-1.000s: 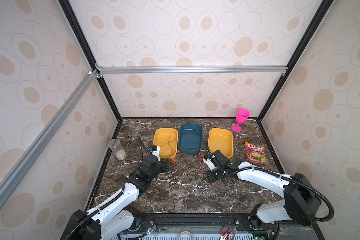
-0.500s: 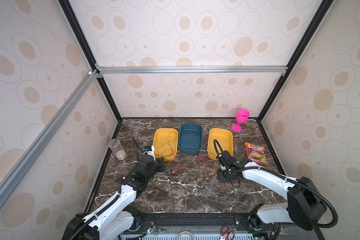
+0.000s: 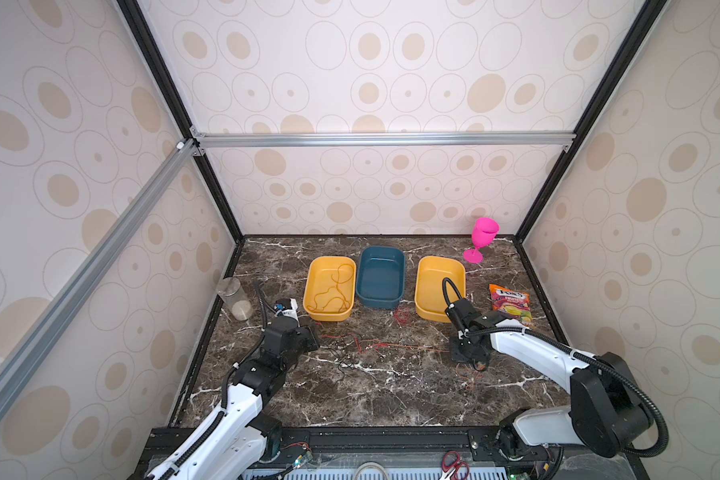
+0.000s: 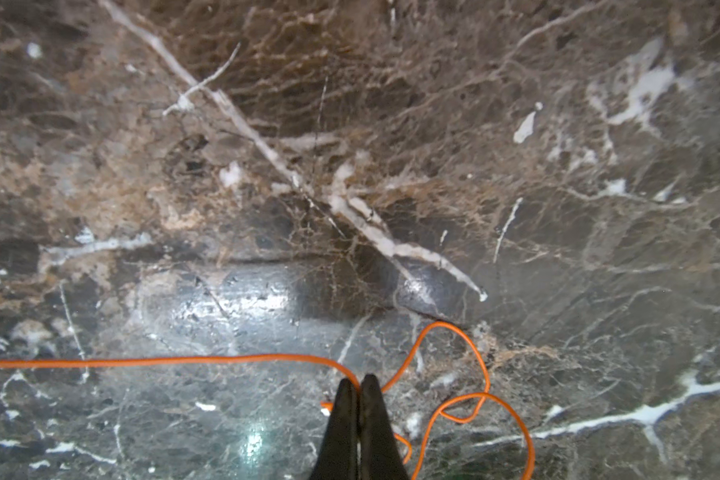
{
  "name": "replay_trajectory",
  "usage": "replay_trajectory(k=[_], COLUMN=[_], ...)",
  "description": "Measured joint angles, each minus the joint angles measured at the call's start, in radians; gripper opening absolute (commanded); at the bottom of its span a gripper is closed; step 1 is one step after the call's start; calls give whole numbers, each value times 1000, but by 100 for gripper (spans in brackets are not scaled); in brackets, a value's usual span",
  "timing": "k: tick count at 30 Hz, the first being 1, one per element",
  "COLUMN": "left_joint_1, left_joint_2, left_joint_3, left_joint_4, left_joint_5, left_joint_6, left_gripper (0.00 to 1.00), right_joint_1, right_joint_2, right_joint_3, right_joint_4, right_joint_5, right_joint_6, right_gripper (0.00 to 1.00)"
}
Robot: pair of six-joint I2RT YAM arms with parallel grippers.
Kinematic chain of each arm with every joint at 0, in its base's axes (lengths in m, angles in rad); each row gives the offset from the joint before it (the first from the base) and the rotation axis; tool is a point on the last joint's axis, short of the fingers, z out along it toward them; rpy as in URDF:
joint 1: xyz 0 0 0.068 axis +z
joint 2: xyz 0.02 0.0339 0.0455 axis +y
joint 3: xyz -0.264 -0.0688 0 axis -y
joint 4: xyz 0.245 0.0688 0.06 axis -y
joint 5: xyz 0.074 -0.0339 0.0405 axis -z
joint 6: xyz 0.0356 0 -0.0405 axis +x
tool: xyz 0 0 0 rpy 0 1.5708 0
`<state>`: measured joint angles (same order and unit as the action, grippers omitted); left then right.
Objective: Untangle the cables
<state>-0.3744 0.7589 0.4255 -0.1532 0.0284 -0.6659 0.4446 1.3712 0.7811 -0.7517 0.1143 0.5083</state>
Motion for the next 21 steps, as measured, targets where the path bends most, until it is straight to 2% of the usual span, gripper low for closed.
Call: replay_trajectory(k=[3,7,10,13,14,21], left_joint_1=[0,-1,-2,-2,-2,-20], left_joint_2=[6,68,120,159,168,239], left_joint_3=[-21,-32,-10,58,90,282], left_joint_4=[-10,-47,-117,-192,-208,-211], left_joint_5=[66,129,130,124,120,148], left_joint_6=[-2,-21,-20,-3,4,78], left_gripper=[1,37,53,60,61,62], right_joint_1=[2,35,77,106,113,135], right_joint_2=[0,1,13,30,34,37], right_joint_3=[0,3,20,37,39,42], right_joint_4=[27,55,64,77,81,101], right_joint_5=[-73,-142,-174,-192,-197,-254], right_joint_6=[-34,-79,-104,-121,-126,-159], right_gripper=[2,3,8,11,16,20])
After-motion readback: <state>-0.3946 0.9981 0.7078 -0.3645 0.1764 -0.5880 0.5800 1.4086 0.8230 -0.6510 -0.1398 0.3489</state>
